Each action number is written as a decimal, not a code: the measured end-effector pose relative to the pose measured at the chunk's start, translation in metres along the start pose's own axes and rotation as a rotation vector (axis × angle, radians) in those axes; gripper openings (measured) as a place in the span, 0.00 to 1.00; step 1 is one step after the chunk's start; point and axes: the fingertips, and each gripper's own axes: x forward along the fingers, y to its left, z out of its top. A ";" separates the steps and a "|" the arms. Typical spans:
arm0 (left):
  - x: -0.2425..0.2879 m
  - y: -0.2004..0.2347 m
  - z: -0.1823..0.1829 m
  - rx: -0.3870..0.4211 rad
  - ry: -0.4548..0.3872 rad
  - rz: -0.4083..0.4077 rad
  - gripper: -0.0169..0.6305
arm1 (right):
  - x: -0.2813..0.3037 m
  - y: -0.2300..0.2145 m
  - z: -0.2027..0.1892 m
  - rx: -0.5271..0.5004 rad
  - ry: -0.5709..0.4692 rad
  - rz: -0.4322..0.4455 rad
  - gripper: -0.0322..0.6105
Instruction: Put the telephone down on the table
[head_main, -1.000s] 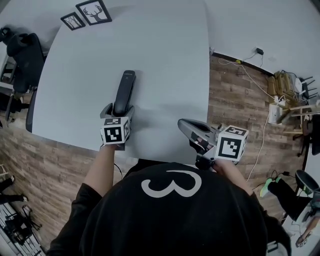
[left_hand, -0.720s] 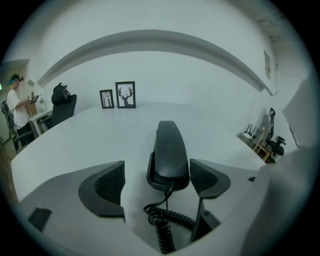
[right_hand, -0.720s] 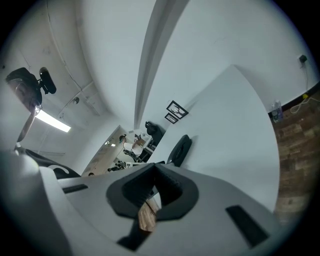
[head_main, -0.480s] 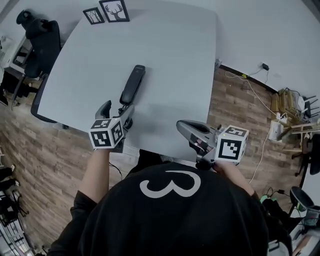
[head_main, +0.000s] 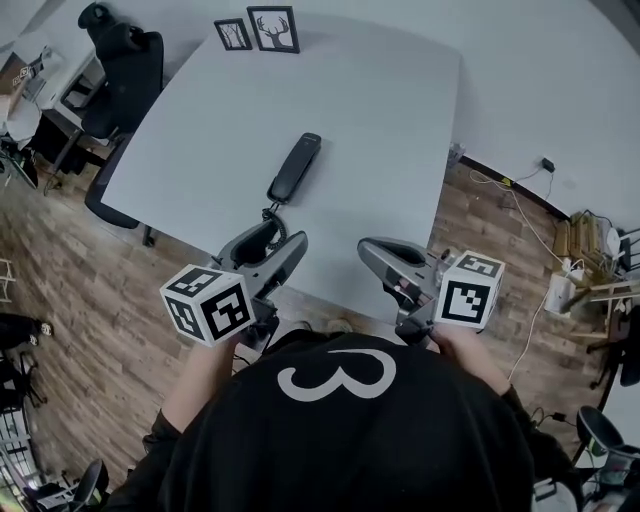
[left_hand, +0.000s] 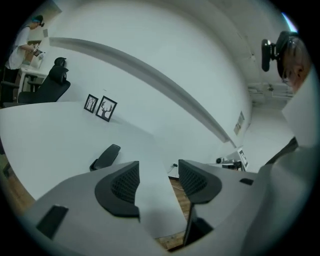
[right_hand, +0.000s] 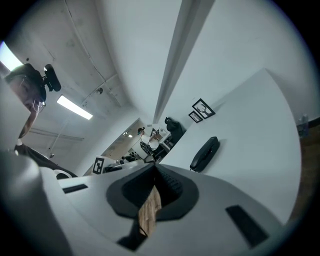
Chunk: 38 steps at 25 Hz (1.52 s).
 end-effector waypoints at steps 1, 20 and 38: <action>-0.005 -0.005 0.002 -0.004 -0.001 -0.018 0.38 | 0.002 0.003 0.001 -0.006 -0.002 0.003 0.06; -0.095 -0.039 0.000 0.098 -0.006 -0.154 0.05 | 0.031 0.083 -0.046 -0.078 -0.025 -0.043 0.06; -0.120 -0.027 -0.018 0.046 -0.002 -0.178 0.05 | 0.039 0.104 -0.079 -0.058 -0.008 -0.088 0.06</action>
